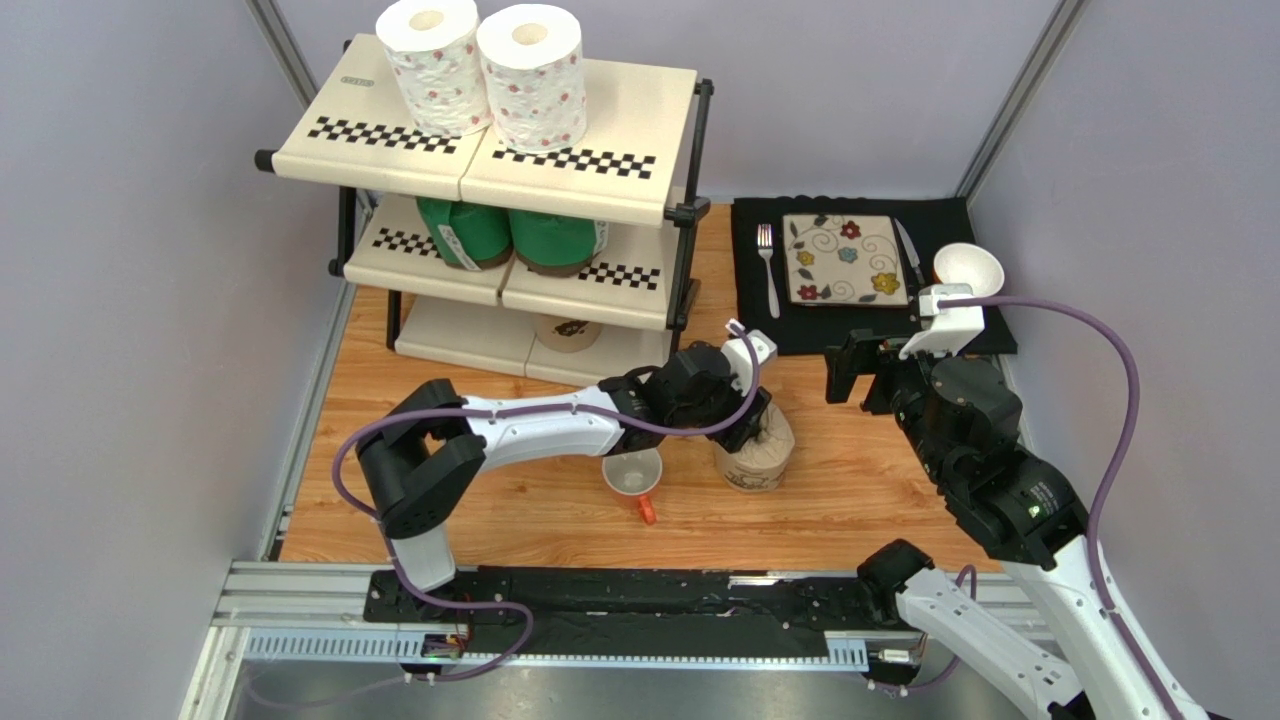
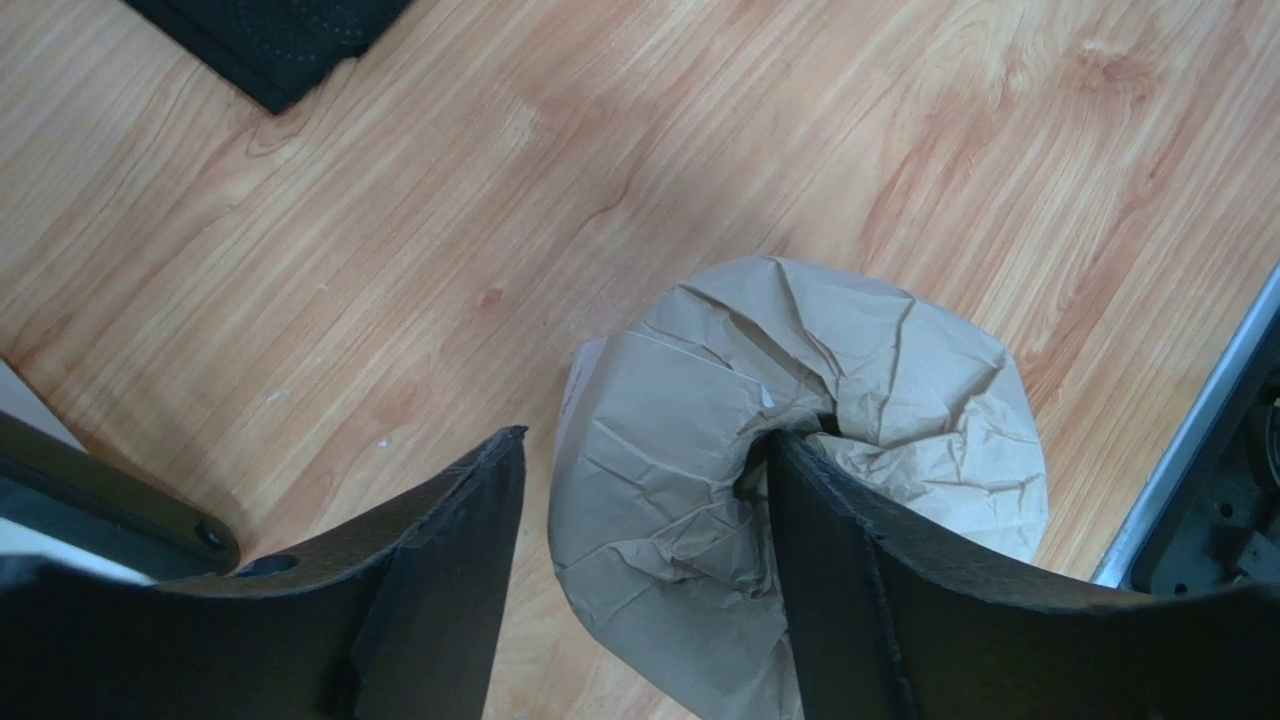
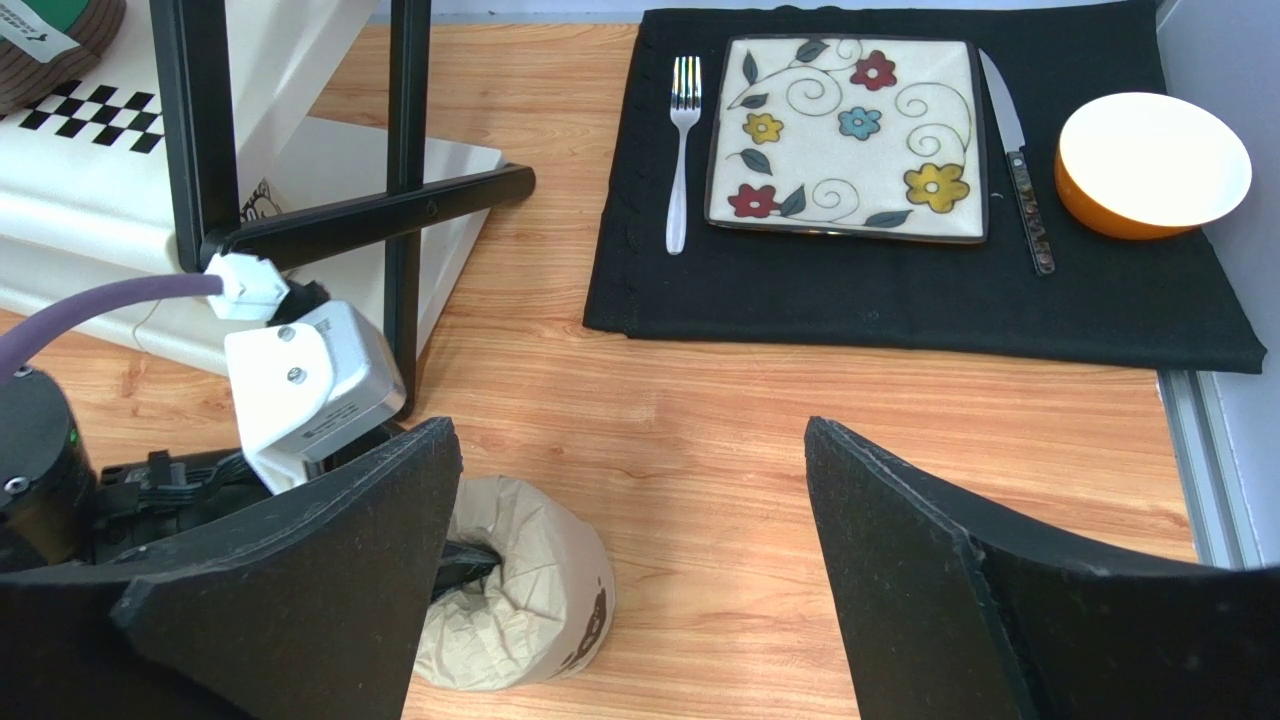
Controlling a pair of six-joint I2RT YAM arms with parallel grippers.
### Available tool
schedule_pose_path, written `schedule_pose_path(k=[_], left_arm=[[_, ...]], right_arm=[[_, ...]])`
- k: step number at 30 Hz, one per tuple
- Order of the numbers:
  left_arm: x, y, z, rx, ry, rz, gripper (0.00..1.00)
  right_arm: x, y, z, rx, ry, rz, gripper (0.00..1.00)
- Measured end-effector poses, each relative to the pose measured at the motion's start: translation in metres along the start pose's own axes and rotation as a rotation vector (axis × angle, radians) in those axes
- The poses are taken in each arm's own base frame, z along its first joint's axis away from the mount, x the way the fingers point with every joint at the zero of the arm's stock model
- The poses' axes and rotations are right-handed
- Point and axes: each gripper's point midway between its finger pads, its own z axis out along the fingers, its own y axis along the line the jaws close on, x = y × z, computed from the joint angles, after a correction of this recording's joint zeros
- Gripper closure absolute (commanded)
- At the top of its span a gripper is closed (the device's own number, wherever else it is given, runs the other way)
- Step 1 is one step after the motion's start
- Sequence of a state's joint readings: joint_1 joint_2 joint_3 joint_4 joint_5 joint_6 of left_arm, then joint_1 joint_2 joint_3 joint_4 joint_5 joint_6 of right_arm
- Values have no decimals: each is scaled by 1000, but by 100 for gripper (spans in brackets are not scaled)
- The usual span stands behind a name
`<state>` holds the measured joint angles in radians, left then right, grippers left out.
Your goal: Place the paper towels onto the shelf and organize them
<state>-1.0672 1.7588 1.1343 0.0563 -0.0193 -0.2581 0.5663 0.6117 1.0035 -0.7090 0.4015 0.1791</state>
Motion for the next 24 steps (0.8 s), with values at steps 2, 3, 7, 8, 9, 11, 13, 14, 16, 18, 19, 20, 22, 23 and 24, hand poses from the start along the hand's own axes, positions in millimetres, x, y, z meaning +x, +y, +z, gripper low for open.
schedule_pose_path(k=[2, 3, 7, 8, 9, 11, 13, 14, 16, 18, 19, 20, 22, 23, 24], left_arm=[[-5, -2, 5, 6, 9, 7, 40], [-7, -3, 7, 9, 15, 11, 42], [-10, -8, 16, 27, 43, 26, 50], [-11, -9, 18, 33, 51, 30, 51], [-11, -10, 19, 37, 55, 34, 52], [-10, -11, 19, 43, 67, 41, 52], [-10, -11, 18, 48, 75, 49, 57], [-9, -11, 18, 51, 78, 53, 65], [-8, -12, 17, 56, 80, 60, 71], [-8, -13, 17, 61, 82, 64, 77], [-8, -13, 17, 63, 81, 65, 79], [-7, -13, 16, 67, 79, 65, 81], [-5, -14, 13, 75, 75, 65, 81], [-3, -14, 11, 80, 74, 64, 84], [-1, -15, 7, 85, 74, 64, 85]], right_arm=[[0, 0, 0, 0, 0, 0, 11], [0, 0, 0, 0, 0, 0, 11], [0, 0, -1, 0, -3, 1, 11], [-1, -1, -1, 0, -5, 2, 11], [-1, -1, -2, 0, -6, 3, 11], [-2, -1, -3, 0, -10, 4, 11], [-2, -1, -3, -1, -11, 4, 11], [-2, -1, -3, -1, -11, 4, 11], [-2, -1, -3, -1, -10, 4, 11], [-2, -1, -3, -1, -10, 5, 11], [-2, -1, -3, -1, -10, 5, 11], [-2, -1, -3, -1, -10, 5, 11], [-2, -1, -3, -1, -11, 5, 11], [-2, -1, -3, -1, -11, 5, 11], [-2, -1, -3, -1, -11, 5, 11]])
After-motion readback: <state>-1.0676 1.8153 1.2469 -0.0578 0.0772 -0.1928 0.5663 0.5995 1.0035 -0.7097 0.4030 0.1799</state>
